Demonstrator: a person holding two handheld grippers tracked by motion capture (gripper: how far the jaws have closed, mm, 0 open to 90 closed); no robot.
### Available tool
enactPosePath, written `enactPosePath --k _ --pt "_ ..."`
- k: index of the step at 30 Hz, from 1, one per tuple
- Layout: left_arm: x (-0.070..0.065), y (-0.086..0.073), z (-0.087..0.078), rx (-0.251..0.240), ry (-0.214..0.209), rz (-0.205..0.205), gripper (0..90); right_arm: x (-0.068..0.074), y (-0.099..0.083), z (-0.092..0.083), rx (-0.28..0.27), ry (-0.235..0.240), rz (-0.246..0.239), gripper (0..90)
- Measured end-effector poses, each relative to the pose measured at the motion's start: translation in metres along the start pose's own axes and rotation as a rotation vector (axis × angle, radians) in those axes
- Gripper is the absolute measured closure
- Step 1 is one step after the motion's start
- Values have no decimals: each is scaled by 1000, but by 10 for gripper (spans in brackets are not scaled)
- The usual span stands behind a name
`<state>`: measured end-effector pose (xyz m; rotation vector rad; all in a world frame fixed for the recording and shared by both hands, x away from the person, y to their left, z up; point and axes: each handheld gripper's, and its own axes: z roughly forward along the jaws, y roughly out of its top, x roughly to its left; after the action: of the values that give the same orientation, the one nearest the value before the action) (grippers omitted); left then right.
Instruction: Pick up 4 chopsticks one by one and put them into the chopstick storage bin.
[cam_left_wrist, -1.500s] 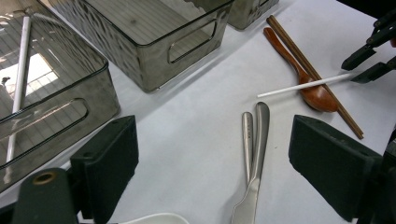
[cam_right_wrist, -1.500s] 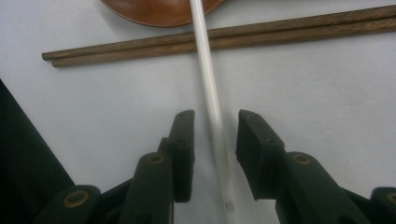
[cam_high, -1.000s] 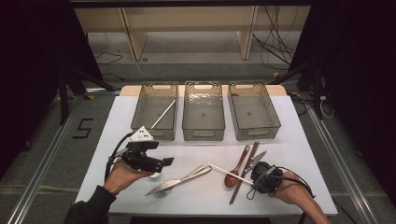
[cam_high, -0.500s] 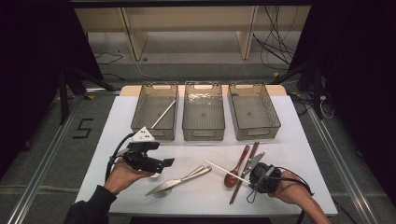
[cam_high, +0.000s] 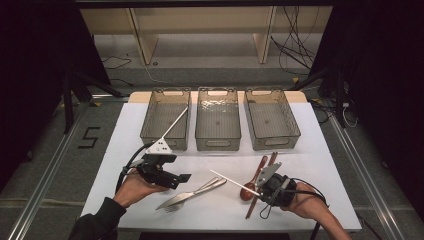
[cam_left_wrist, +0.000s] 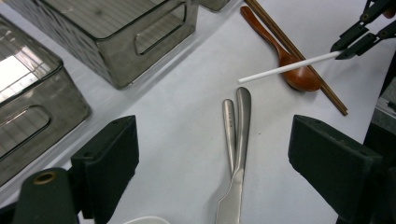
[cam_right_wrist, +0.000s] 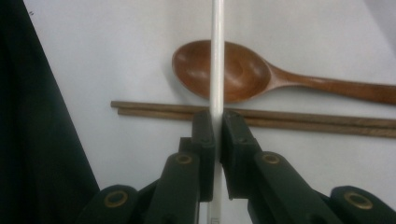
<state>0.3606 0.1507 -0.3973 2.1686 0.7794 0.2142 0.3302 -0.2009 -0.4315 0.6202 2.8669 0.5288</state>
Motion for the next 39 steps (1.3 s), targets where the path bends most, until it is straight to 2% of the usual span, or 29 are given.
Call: enactPosePath --k 8,22,26,30,33,37,39 --pt "-7 6 6 30 -30 46 157 8 12 -3 -10 -14 -66 851" --pt "-18 13 16 117 -79 125 160 19 28 -6 -27 -23 -129 850" --pt "-21 14 19 124 -91 147 178 21 31 -6 -33 -26 -156 850" --pt "-26 17 21 139 -109 168 188 23 33 -8 -31 -29 -163 850" --pt "-29 17 25 168 -116 176 188 24 35 -8 -28 -29 -180 850" --pt "-34 17 31 214 -132 218 200 27 38 -7 -28 -28 -199 850" --pt "-36 17 35 231 -126 237 205 28 38 -6 -24 -28 -220 850"
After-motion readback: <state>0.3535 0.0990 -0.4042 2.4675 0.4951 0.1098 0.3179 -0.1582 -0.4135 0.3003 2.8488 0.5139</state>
